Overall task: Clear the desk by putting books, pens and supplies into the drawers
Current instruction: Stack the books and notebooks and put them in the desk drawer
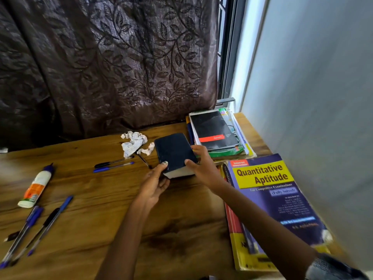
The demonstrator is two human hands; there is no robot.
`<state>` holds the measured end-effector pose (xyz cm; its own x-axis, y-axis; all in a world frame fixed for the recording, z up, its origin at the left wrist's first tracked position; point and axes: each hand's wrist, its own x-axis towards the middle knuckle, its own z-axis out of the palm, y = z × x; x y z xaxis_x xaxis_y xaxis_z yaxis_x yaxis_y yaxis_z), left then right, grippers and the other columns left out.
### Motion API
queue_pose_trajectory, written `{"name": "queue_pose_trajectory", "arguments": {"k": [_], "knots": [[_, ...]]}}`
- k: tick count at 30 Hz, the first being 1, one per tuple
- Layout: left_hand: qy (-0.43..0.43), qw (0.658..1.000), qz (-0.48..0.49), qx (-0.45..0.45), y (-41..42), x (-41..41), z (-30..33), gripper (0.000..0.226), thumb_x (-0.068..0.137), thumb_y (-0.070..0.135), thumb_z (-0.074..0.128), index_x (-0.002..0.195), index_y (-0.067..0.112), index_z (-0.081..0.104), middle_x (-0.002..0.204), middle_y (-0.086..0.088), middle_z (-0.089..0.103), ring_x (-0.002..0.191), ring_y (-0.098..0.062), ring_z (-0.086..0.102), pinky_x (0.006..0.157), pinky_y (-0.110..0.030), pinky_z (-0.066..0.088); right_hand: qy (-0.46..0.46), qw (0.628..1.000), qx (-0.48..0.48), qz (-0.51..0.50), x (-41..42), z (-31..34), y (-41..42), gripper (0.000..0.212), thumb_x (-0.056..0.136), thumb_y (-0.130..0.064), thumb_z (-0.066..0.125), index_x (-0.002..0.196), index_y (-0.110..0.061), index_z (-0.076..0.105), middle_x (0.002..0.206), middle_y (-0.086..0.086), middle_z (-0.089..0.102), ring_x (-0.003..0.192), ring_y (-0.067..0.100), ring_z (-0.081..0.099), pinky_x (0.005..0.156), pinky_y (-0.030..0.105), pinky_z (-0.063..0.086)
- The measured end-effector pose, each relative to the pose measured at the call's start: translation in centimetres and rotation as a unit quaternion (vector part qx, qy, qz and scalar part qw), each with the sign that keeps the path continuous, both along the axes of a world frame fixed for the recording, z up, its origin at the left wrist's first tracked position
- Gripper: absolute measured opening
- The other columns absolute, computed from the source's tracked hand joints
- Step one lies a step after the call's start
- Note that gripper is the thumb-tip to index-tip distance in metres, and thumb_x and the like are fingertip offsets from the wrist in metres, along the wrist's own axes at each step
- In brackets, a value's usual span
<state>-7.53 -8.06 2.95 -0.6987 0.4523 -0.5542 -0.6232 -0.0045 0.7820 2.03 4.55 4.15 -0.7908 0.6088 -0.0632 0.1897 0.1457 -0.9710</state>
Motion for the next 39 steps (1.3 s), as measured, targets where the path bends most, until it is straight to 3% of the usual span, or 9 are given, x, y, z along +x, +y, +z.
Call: {"name": "queue_pose_trajectory", "arguments": {"k": [3, 5, 12, 17, 21, 24, 29, 36, 39], "knots": [[0.010, 0.999, -0.030, 0.036, -0.2, 1.5, 0.9, 0.011, 0.084, 0.017, 0.066, 0.094, 0.016, 0.061, 0.089, -0.004, 0.063, 0.077, -0.014, 0.055, 0.076, -0.029, 0.050, 0.011, 0.998, -0.014, -0.054, 1.5, 0.7, -0.3, 0.036, 0.074, -0.041, 0.064, 0.105, -0.039, 0.045, 0.116, 0.000, 0.050, 0.111, 0.022, 0.051, 0.088, 0.042, 0.052], [0.027, 0.996, -0.060, 0.057, 0.2, 2.7, 1.5, 0.011, 0.083, 0.015, 0.066, 0.092, 0.018, 0.061, 0.088, -0.002, 0.065, 0.079, -0.014, 0.058, 0.072, -0.028, 0.050, 0.013, 0.994, -0.034, -0.105, 2.6, 0.8, 0.0, 0.054, 0.062, -0.056, 0.063, 0.109, -0.035, 0.047, 0.117, 0.005, 0.052, 0.110, 0.024, 0.054, 0.091, 0.047, 0.051], [0.059, 0.978, -0.183, 0.084, 3.1, 9.8, 3.4, 0.021, 0.084, 0.008, 0.065, 0.102, 0.017, 0.061, 0.092, -0.002, 0.068, 0.078, -0.013, 0.066, 0.062, -0.024, 0.055, 0.037, 0.960, -0.131, -0.246, 10.1, 2.3, 2.9, 0.045, 0.083, -0.033, 0.066, 0.119, -0.011, 0.050, 0.113, 0.010, 0.063, 0.095, 0.021, 0.063, 0.074, 0.032, 0.053], [0.010, 0.977, -0.197, 0.085, 5.4, 15.0, 3.2, 0.040, 0.085, 0.004, 0.064, 0.123, 0.007, 0.052, 0.100, -0.008, 0.066, 0.071, -0.013, 0.068, 0.059, -0.028, 0.058, 0.036, 0.946, -0.075, -0.312, 15.7, 1.6, 4.6, 0.041, 0.083, -0.020, 0.069, 0.119, -0.010, 0.052, 0.110, 0.012, 0.062, 0.092, 0.023, 0.061, 0.069, 0.028, 0.051], [0.105, 0.957, -0.272, 0.001, 5.9, 18.2, 2.1, 0.037, 0.091, 0.008, 0.058, 0.125, 0.019, 0.047, 0.097, 0.010, 0.058, 0.083, -0.007, 0.058, 0.076, -0.032, 0.053, -0.013, 0.958, -0.004, -0.287, 18.4, -0.4, 4.6, 0.042, 0.088, -0.014, 0.063, 0.127, -0.006, 0.050, 0.120, 0.015, 0.059, 0.097, 0.020, 0.057, 0.076, 0.029, 0.047], [0.200, 0.937, -0.287, -0.021, 5.5, 19.5, 1.8, 0.034, 0.092, 0.009, 0.055, 0.124, 0.017, 0.049, 0.102, 0.005, 0.060, 0.083, -0.003, 0.058, 0.075, -0.023, 0.051, -0.033, 0.965, 0.036, -0.258, 19.4, -0.8, 4.4, 0.042, 0.091, -0.018, 0.058, 0.131, -0.008, 0.048, 0.121, 0.008, 0.057, 0.103, 0.020, 0.056, 0.078, 0.028, 0.049], [0.255, 0.927, -0.270, -0.045, 2.6, 20.2, 1.5, 0.037, 0.094, 0.015, 0.054, 0.130, 0.016, 0.049, 0.122, 0.002, 0.055, 0.098, -0.001, 0.054, 0.068, -0.007, 0.046, -0.168, 0.919, 0.202, -0.294, 20.3, -1.3, 3.9, 0.033, 0.089, -0.023, 0.057, 0.121, -0.019, 0.058, 0.120, 0.012, 0.057, 0.114, 0.032, 0.042, 0.094, 0.040, 0.037], [0.116, 0.937, -0.322, -0.070, -6.0, 21.3, -1.7, 0.020, 0.098, 0.020, 0.044, 0.097, 0.023, 0.064, 0.087, 0.008, 0.070, 0.073, -0.005, 0.063, 0.063, -0.018, 0.044, 0.070, 0.898, 0.235, -0.365, 23.1, -2.6, -5.1, 0.013, 0.084, -0.010, 0.049, 0.079, -0.018, 0.058, 0.081, -0.003, 0.056, 0.086, 0.016, 0.047, 0.075, 0.023, 0.038], [0.061, 0.935, -0.341, -0.078, -8.7, 22.0, -3.4, 0.026, 0.099, 0.015, 0.040, 0.094, 0.020, 0.065, 0.078, 0.009, 0.073, 0.067, -0.003, 0.067, 0.059, -0.017, 0.041, 0.082, 0.914, 0.231, -0.323, 24.3, -5.8, -9.5, 0.013, 0.078, -0.016, 0.045, 0.068, -0.021, 0.052, 0.070, -0.003, 0.052, 0.072, 0.017, 0.046, 0.066, 0.024, 0.036]]}}
